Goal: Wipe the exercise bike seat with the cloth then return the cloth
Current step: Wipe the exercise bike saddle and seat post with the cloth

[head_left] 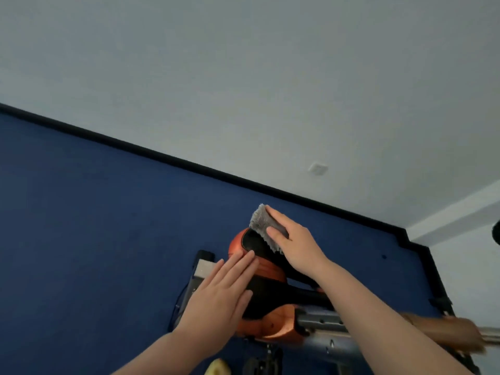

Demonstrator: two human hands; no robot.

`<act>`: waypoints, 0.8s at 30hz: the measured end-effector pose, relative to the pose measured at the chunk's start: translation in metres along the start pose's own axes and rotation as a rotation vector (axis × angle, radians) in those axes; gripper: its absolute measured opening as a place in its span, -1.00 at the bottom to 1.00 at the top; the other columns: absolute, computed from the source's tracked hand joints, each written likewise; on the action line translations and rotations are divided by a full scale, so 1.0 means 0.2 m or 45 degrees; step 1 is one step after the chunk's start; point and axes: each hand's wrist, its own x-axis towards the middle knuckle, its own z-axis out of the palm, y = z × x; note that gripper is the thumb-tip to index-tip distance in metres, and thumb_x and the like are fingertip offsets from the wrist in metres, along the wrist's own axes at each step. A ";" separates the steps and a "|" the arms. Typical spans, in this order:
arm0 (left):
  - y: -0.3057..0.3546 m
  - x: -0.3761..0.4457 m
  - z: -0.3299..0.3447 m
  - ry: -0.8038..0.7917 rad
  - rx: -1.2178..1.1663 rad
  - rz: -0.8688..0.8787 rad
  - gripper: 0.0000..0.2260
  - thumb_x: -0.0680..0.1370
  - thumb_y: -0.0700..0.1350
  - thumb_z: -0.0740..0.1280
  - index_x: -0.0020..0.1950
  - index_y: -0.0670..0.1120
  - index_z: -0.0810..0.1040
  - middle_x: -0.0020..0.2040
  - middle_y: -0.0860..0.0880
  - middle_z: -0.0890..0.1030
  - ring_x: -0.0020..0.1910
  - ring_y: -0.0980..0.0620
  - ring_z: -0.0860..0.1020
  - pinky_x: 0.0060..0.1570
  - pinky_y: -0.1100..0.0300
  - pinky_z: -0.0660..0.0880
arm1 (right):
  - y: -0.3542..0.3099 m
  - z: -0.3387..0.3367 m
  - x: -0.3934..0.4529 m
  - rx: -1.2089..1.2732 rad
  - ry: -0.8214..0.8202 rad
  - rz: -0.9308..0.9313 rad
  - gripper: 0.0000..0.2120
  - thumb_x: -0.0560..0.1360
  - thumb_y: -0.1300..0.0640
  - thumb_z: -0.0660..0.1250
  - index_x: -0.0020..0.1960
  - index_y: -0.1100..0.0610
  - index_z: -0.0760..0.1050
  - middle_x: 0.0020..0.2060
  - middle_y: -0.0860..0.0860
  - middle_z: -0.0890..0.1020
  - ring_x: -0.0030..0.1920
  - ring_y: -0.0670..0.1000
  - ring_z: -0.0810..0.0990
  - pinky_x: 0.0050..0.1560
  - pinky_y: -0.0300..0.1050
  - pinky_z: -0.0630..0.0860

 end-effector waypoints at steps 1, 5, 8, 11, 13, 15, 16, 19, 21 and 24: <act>0.00 -0.01 0.00 0.001 0.011 -0.014 -0.55 0.63 0.08 -0.08 0.52 0.07 0.12 0.53 0.15 0.12 0.51 0.18 -0.04 0.41 0.20 -0.06 | 0.00 0.00 0.02 -0.040 -0.042 -0.018 -0.54 0.61 0.00 0.22 0.47 -0.22 0.24 0.41 -0.19 0.40 0.38 -0.17 0.35 0.31 -0.28 0.23; 0.03 -0.03 0.00 0.066 0.147 -0.060 -0.55 0.62 0.06 -0.05 0.50 0.03 0.18 0.51 0.09 0.21 0.50 0.10 0.12 0.37 0.10 0.04 | -0.03 -0.01 0.13 -0.202 -0.273 -0.136 -0.56 0.60 0.06 0.23 0.45 -0.19 0.30 0.39 -0.19 0.43 0.37 -0.20 0.37 0.36 -0.28 0.24; 0.06 -0.05 0.01 0.076 0.156 -0.105 -0.54 0.57 0.06 0.04 0.48 0.03 0.24 0.49 0.07 0.26 0.50 0.07 0.15 0.36 0.05 0.07 | -0.06 0.00 0.21 -0.278 -0.491 -0.165 -0.63 0.59 0.13 0.20 0.37 -0.13 0.43 0.32 -0.20 0.51 0.32 -0.19 0.44 0.41 -0.17 0.31; 0.08 -0.05 0.01 0.120 0.170 -0.129 -0.53 0.55 0.05 0.08 0.47 0.04 0.27 0.47 0.08 0.30 0.48 0.10 0.17 0.39 0.09 0.16 | -0.12 0.03 0.31 -0.407 -0.668 -0.230 -0.71 0.53 0.04 0.17 0.16 -0.14 0.56 0.15 -0.21 0.61 0.19 -0.17 0.53 0.30 -0.08 0.40; 0.11 -0.03 0.04 0.141 0.178 -0.109 -0.52 0.52 0.00 0.11 0.47 0.03 0.28 0.47 0.09 0.30 0.48 0.10 0.18 0.41 0.07 0.17 | -0.14 0.06 0.33 -0.494 -0.778 -0.357 -0.77 0.53 -0.12 0.21 0.11 -0.15 0.56 0.09 -0.23 0.62 0.14 -0.19 0.54 0.24 -0.08 0.44; 0.17 0.01 0.07 0.143 0.198 -0.099 -0.54 0.52 -0.01 0.12 0.44 0.05 0.33 0.45 0.11 0.35 0.47 0.10 0.22 0.41 0.05 0.16 | -0.15 0.06 0.35 -0.578 -0.901 -0.517 -0.72 0.52 -0.20 0.24 0.14 -0.14 0.56 0.12 -0.23 0.60 0.15 -0.21 0.54 0.23 -0.11 0.46; 0.20 0.04 0.09 0.147 0.208 -0.093 -0.57 0.54 0.02 0.11 0.42 0.06 0.36 0.42 0.12 0.38 0.45 0.12 0.25 0.41 0.05 0.13 | -0.15 0.05 0.37 -0.583 -0.967 -0.574 -0.72 0.52 -0.17 0.27 0.16 -0.11 0.56 0.14 -0.22 0.60 0.17 -0.20 0.54 0.25 -0.12 0.45; 0.23 0.10 0.12 0.150 0.223 -0.113 -0.60 0.59 0.06 0.09 0.41 0.05 0.38 0.41 0.12 0.41 0.44 0.11 0.28 0.40 0.04 0.05 | -0.17 0.01 0.46 -0.416 -1.147 -0.453 -0.69 0.49 -0.06 0.34 0.19 0.00 0.60 0.14 -0.10 0.65 0.19 -0.13 0.58 0.27 -0.13 0.45; 0.23 0.10 0.15 0.162 0.259 -0.136 -0.60 0.59 0.04 0.10 0.42 0.03 0.35 0.43 0.10 0.38 0.46 0.08 0.26 0.41 0.01 0.05 | -0.18 0.04 0.48 -0.381 -1.225 -0.387 -0.68 0.47 -0.04 0.35 0.17 0.04 0.62 0.11 -0.05 0.68 0.17 -0.09 0.61 0.26 -0.10 0.46; 0.25 0.10 0.18 0.201 0.313 -0.148 -0.60 0.58 0.02 0.14 0.42 -0.01 0.36 0.43 0.07 0.39 0.45 0.06 0.28 0.44 0.00 0.04 | -0.21 0.16 0.46 -0.659 -1.287 -0.656 -0.63 0.45 -0.21 0.26 0.12 -0.07 0.63 0.12 -0.17 0.66 0.17 -0.16 0.58 0.28 -0.02 0.45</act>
